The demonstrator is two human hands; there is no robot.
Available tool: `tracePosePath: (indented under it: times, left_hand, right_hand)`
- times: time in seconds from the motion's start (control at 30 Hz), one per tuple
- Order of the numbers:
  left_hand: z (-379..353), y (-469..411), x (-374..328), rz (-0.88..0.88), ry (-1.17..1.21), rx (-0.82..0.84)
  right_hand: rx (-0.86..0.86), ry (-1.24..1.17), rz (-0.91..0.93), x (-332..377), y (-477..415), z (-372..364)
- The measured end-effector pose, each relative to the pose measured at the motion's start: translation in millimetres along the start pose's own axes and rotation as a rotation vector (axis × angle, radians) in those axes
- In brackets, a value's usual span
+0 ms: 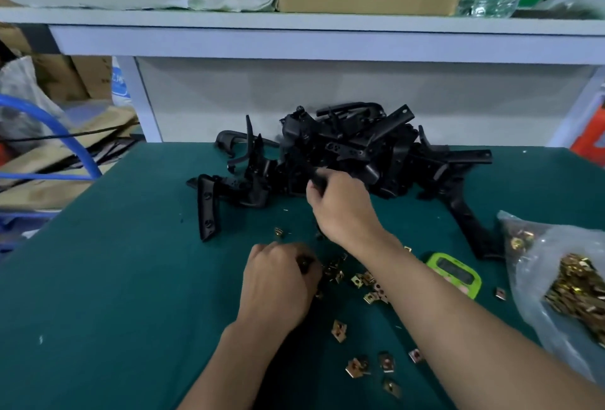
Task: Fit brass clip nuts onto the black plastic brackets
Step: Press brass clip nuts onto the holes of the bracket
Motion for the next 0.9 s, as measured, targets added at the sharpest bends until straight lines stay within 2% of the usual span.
tracePosePath:
  times: [0.1,0.17,0.23,0.3,0.43,0.5,0.57,0.67,0.77,0.83,0.9]
  left_hand:
    - [4,1,-6,0.014,-0.039,-0.004]
    - [14,10,-18,-0.01,0.022,-0.06]
    - [14,26,-34,0.013,0.123,0.013]
    - [3,42,-47,0.129,0.343,0.117]
    - [-16,51,-48,0.555,0.976,0.115]
    - [-13,49,-37,0.644,1.068,0.032]
    - [-7,47,-24,0.696,1.116,-0.043]
    - [0,41,-15,0.663,1.132,-0.05]
    - [-1,39,-19,0.567,1.042,-0.031]
    - [-8,41,-27,0.492,1.02,0.026]
    - [-13,43,-39,0.394,0.998,0.104]
  right_hand:
    - [-0.036,-0.589,-0.171,-22,44,26]
    - [-0.087,-0.78,-0.268,-36,80,31]
    - [-0.151,-0.894,-0.34,-45,113,29]
    - [-0.191,-1.036,-0.38,-49,136,27]
    - [-0.106,-1.023,-0.376,-52,149,35]
    - [-0.129,-1.054,-0.391,-60,153,46]
    - [-0.256,-0.906,-0.371,-69,159,66]
    - [-0.37,-0.251,-0.171,-58,162,93]
    - [-0.241,0.402,0.013,-39,164,78]
    - [-0.067,0.543,-0.012,-38,167,60]
    - [0.012,0.496,-0.067,-43,169,50]
Point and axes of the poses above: each hand's wrist, its own y-axis away from the middle knuckle, its own z-axis out of the back of the hand, x = y × z, the point moved 6 cm from there along -y, towards the middle knuckle, and after that the axes turned 2 degrees about y, right-handed, at the moved point
